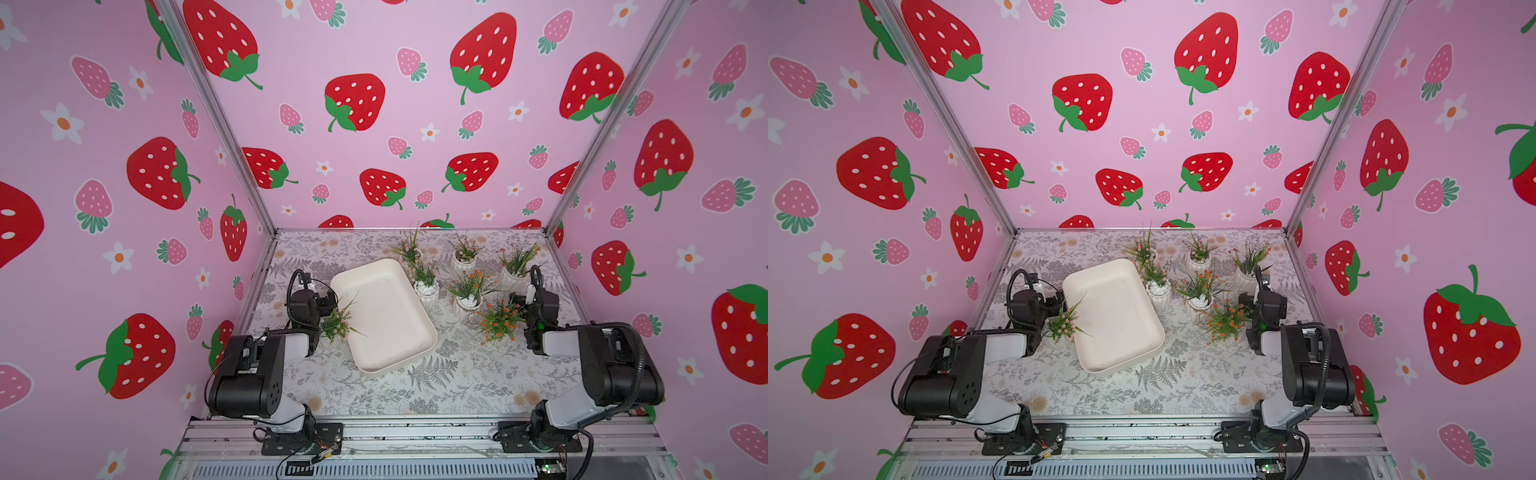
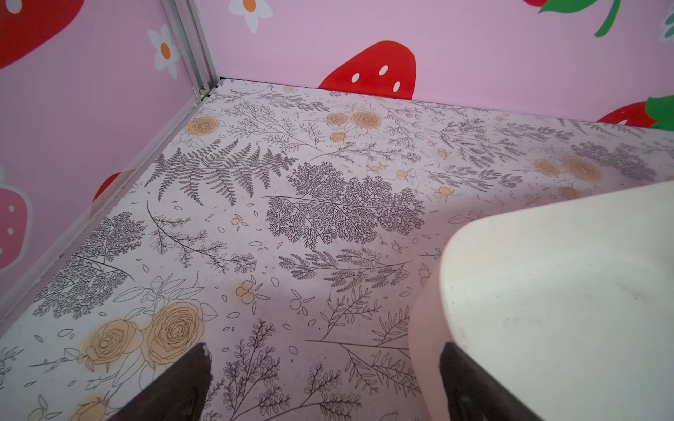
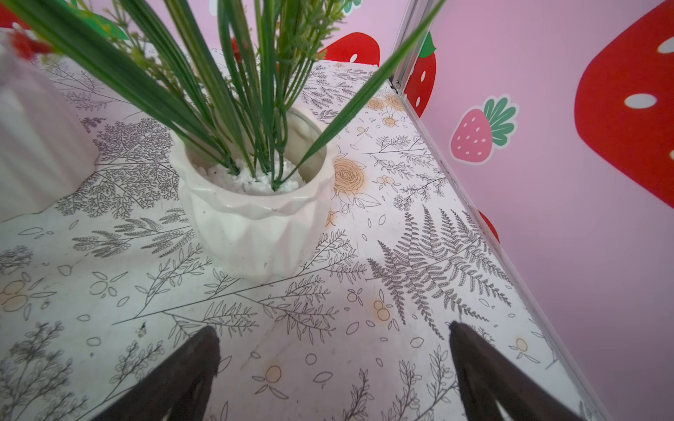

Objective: Put the potted gypsophila into the storage box
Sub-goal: Pick up the baby's breath potted plant from the center of the board.

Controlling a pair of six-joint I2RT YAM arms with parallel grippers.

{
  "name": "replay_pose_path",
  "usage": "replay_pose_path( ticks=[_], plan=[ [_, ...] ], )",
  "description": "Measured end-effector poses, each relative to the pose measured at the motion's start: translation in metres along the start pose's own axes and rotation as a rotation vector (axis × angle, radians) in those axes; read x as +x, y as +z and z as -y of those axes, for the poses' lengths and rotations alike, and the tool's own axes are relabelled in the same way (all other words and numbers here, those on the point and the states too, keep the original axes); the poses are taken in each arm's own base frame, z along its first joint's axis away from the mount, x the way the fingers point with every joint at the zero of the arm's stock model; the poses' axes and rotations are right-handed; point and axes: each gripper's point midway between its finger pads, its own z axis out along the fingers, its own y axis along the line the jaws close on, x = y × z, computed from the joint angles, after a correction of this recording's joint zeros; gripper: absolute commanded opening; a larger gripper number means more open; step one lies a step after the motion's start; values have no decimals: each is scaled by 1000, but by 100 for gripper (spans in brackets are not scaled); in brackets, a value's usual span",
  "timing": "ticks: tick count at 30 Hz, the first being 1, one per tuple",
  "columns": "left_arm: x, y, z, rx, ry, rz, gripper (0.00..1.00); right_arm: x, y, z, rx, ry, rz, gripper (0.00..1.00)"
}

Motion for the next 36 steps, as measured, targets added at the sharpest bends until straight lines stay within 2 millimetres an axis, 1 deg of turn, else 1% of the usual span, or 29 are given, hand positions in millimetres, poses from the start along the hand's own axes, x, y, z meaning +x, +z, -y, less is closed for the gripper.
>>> replay_pose_path(
  ticks=[1,3,7,9,11,12,14,16,18,19,20,21,23,25,27,29,30,32,34,35,36],
  plan=[
    [0,0,0,0,0,0,99,0,0,0,0,0,0,100],
    [0,0,0,0,0,0,99,0,0,0,0,0,0,95],
    [0,-1,-1,-3,1,-3,99,1,-1,3,20,1,-13,95],
    [-1,-4,-2,-9,1,-14,99,-2,-5,6,32,-2,-25,95],
    [-7,-10,-4,-19,-2,-5,99,-18,-14,12,45,10,-11,96],
    [-14,-14,-5,-24,-5,10,99,-31,-20,16,54,25,5,96],
    [-27,-24,-7,-45,-8,40,99,-59,-33,24,66,66,43,96],
    [-41,-36,-7,-67,-8,66,99,-96,-50,34,76,126,94,96],
    [-56,-46,-5,-81,-22,75,100,-121,-67,42,86,185,120,96],
    [-67,-53,-4,-87,-37,82,100,-130,-76,46,90,215,121,95],
    [-78,-58,-3,-89,-55,90,100,-135,-83,49,94,237,115,94],
    [-92,-67,-2,-90,-88,105,99,-138,-92,52,97,263,104,93],
    [-116,-83,-4,-90,-155,135,99,-137,-106,56,98,301,72,88],
    [-133,-100,-5,-79,-223,157,100,-126,-120,61,106,337,18,82],
    [-142,-111,-2,-59,-267,155,99,-114,-133,65,115,371,-44,80],
    [-145,-117,9,-16,-282,131,99,-104,-146,71,125,404,-103,77],
    [-145,-118,18,16,-279,114,99,-100,-152,73,127,422,-130,74],
    [-140,-117,43,105,-267,64,100,-93,-162,75,123,451,-182,73],
    [-133,-112,75,225,-249,-4,95,-85,-169,73,108,470,-239,71],
    [-130,-110,88,274,-243,-32,94,-80,-171,70,96,478,-268,70],
    [-126,-107,106,343,-237,-72,92,-73,-173,66,82,483,-299,67]
  ],
)
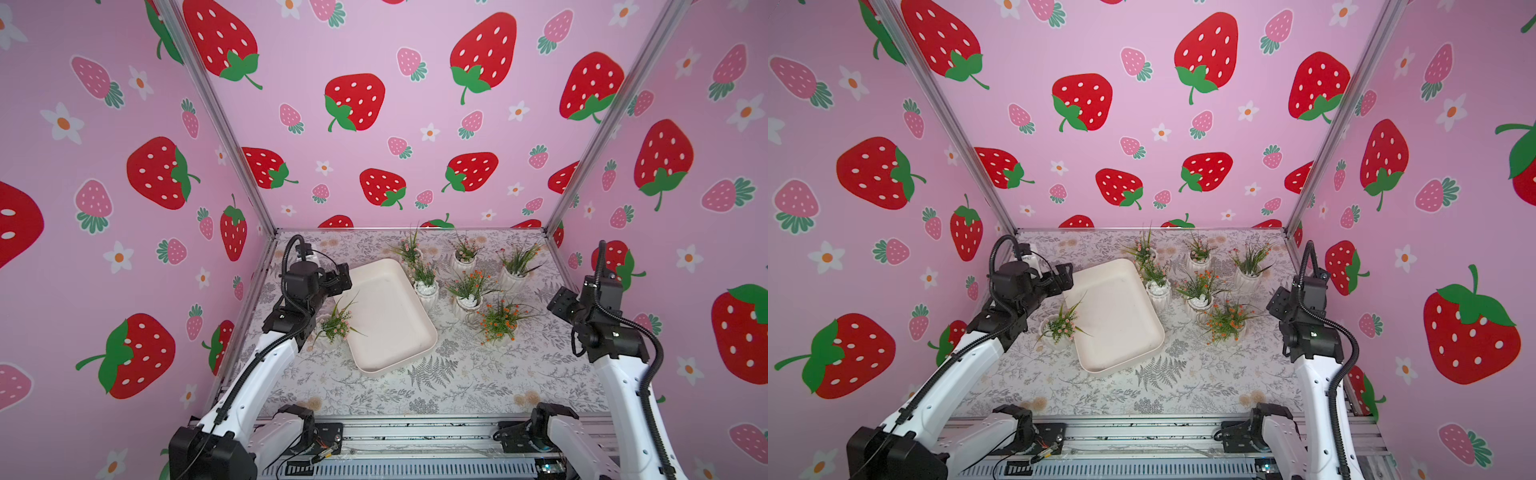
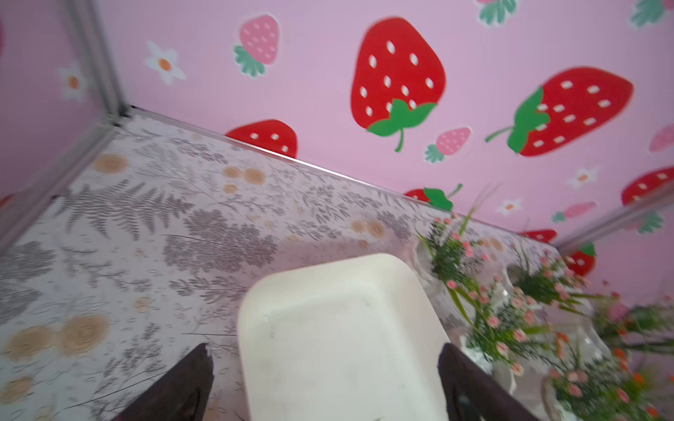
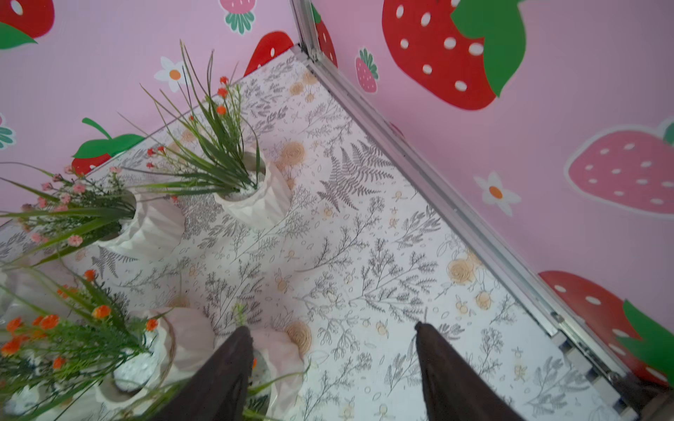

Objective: Put the potted gypsophila into the storage box
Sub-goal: Pick up the baby's breath potted plant from the center of the board.

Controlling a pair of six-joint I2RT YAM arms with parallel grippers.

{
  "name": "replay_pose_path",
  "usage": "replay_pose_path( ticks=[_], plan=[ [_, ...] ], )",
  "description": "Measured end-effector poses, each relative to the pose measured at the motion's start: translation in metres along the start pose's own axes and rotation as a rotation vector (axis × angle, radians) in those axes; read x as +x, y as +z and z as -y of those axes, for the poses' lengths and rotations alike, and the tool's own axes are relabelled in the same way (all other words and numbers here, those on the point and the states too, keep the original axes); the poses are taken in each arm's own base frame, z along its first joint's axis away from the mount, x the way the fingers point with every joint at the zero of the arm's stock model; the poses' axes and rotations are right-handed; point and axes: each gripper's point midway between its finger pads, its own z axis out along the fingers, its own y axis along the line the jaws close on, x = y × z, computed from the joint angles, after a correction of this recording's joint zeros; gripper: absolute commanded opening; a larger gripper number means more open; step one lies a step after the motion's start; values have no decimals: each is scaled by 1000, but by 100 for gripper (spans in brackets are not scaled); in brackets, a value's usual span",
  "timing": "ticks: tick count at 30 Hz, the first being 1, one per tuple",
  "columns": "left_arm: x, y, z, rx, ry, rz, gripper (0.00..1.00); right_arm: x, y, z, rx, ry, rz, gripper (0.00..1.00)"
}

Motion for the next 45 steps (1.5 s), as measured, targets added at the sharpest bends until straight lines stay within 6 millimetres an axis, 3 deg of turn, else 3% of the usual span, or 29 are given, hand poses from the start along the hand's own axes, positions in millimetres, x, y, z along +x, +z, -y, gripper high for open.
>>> replay_pose_path(
  ticks=[4,7,9,12,19,30,37,45],
  plan=[
    [30,24,47,214,-7,-167,85,35,5,0,-22,32,-149,57],
    [54,30,75,343,-11,-272,83,64,11,1,-32,56,-252,52],
    [67,30,87,406,-18,-325,80,80,12,2,-36,67,-310,47],
    [76,26,101,484,-22,-373,75,93,13,-2,-57,78,-370,48],
    [82,14,122,589,-19,-412,69,117,24,-17,-124,86,-507,40],
    [86,18,148,641,-90,-470,54,124,36,-36,-229,64,-555,35],
    [100,24,158,636,-156,-528,53,129,49,-44,-267,33,-590,34],
    [96,25,163,649,-169,-515,54,128,61,-50,-293,10,-597,30]
  ],
)
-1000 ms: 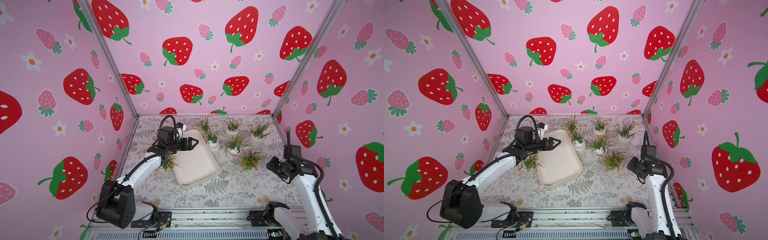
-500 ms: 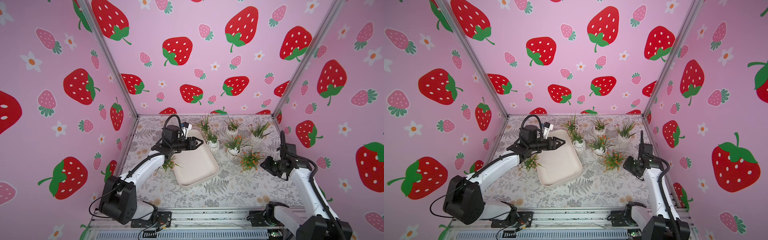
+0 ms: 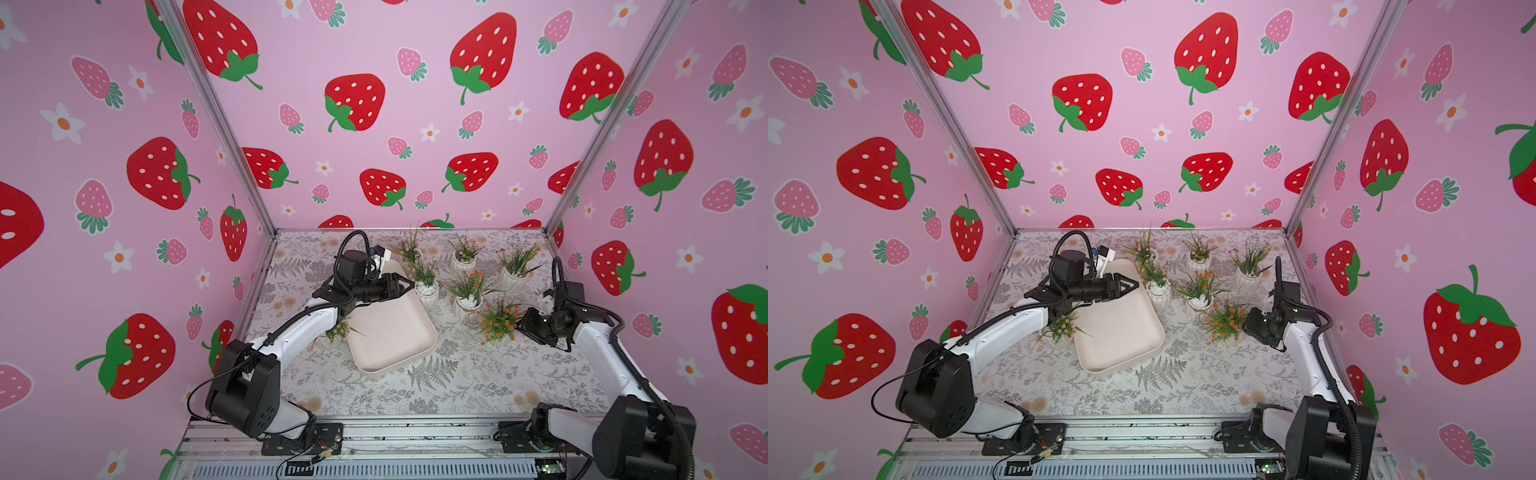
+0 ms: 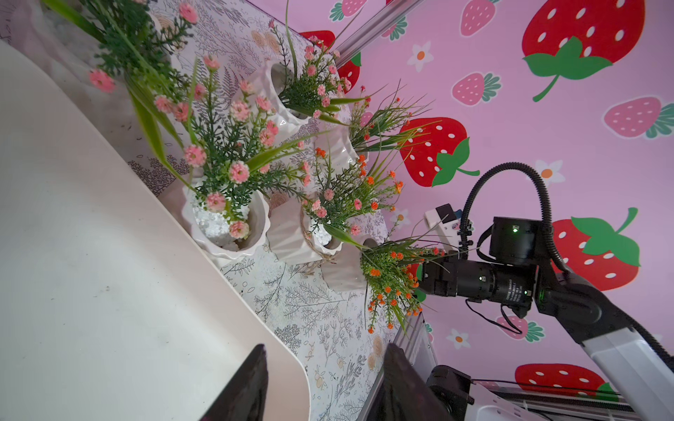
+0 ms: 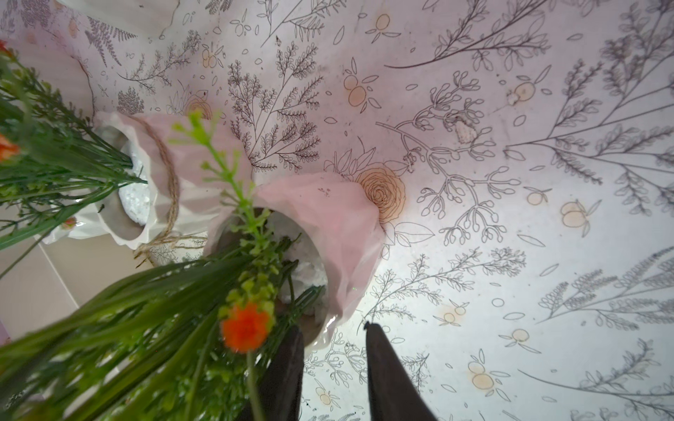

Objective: Put the potted gypsophila into the storage box
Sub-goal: Pick up the baby's breath potted plant from the center of the board.

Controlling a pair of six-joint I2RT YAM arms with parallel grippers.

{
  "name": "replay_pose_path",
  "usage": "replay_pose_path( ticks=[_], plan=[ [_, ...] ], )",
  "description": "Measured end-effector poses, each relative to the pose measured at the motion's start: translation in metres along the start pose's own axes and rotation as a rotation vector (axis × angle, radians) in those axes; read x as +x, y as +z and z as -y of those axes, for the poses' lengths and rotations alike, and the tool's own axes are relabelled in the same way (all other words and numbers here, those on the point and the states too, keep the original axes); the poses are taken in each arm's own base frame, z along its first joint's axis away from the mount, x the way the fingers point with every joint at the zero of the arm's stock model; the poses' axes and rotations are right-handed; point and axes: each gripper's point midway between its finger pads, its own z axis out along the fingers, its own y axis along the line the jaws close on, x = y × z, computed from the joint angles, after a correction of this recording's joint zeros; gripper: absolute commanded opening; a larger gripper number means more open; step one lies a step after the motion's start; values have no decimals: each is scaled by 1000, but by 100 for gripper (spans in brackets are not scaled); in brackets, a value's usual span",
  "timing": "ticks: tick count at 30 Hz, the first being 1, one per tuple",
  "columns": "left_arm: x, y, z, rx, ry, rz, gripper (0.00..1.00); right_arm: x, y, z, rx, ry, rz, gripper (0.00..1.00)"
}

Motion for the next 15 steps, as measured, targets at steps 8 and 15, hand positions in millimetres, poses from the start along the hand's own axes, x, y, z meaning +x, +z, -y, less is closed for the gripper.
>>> replay_pose_path(
  ticks=[8,15],
  plan=[
    [-1,0,-1,-8,1,8,54,-2,7,1,1,-14,-20,25],
    [-2,0,-2,-15,6,13,54,-5,15,2,5,-13,-40,22]
  ],
)
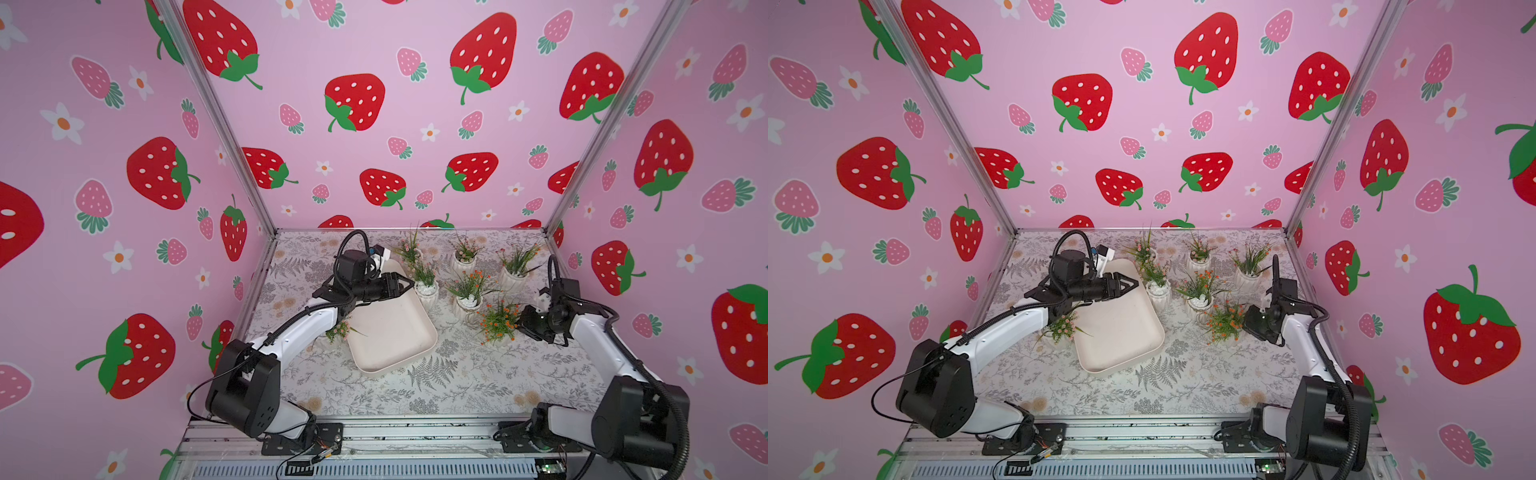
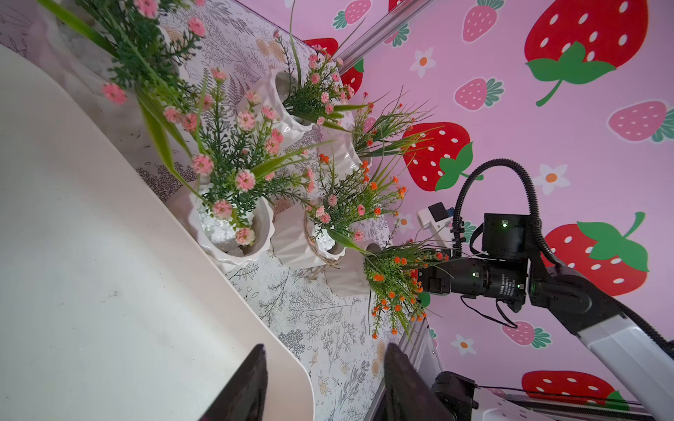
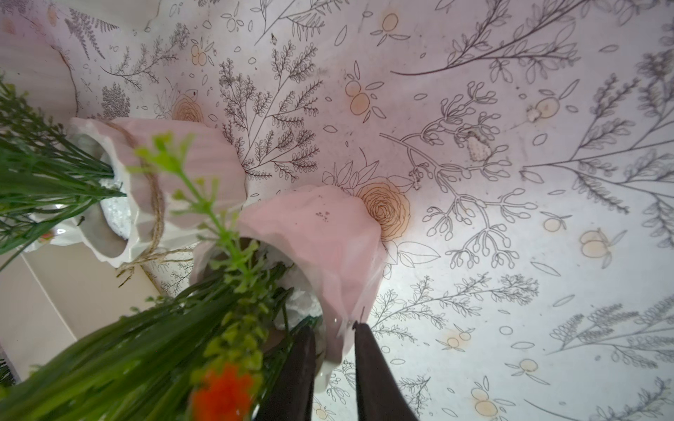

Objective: Put the potted gypsophila into the storage box
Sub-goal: Pick up the baby's breath potted plant from the center of the board.

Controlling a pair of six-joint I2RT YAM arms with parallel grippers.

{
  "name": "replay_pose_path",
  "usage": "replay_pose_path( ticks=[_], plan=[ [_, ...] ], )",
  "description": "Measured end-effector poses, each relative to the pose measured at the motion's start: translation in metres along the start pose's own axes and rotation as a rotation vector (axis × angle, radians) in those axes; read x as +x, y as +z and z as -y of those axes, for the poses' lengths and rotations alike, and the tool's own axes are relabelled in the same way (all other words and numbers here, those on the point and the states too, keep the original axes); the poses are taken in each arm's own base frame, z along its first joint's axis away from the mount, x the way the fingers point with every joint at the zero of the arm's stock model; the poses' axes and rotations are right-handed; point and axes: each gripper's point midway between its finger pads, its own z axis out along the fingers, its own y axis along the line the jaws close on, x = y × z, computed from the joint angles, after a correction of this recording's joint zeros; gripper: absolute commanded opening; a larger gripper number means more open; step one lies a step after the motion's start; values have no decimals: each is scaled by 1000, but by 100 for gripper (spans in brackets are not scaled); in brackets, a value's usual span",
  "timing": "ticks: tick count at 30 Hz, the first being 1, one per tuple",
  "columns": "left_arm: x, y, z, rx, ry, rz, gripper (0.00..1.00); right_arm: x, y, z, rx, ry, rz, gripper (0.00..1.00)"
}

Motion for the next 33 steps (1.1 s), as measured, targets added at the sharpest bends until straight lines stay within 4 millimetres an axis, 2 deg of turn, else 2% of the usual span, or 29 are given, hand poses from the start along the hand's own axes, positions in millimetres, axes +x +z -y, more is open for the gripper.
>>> replay_pose_path(
  ticks=[9,19,24,33],
  plan=[
    [0,1,-1,-1,3,-1,54,0,5,2,3,-7,-13,14],
    [3,7,-10,-17,-10,-12,54,2,-1,6,37,-16,-5,6],
    [3,8,-9,-15,-9,-14,54,5,-17,5,50,-16,22,3],
    [2,8,-9,-22,-4,-3,54,-10,-64,-14,28,-43,135,0]
  ],
)
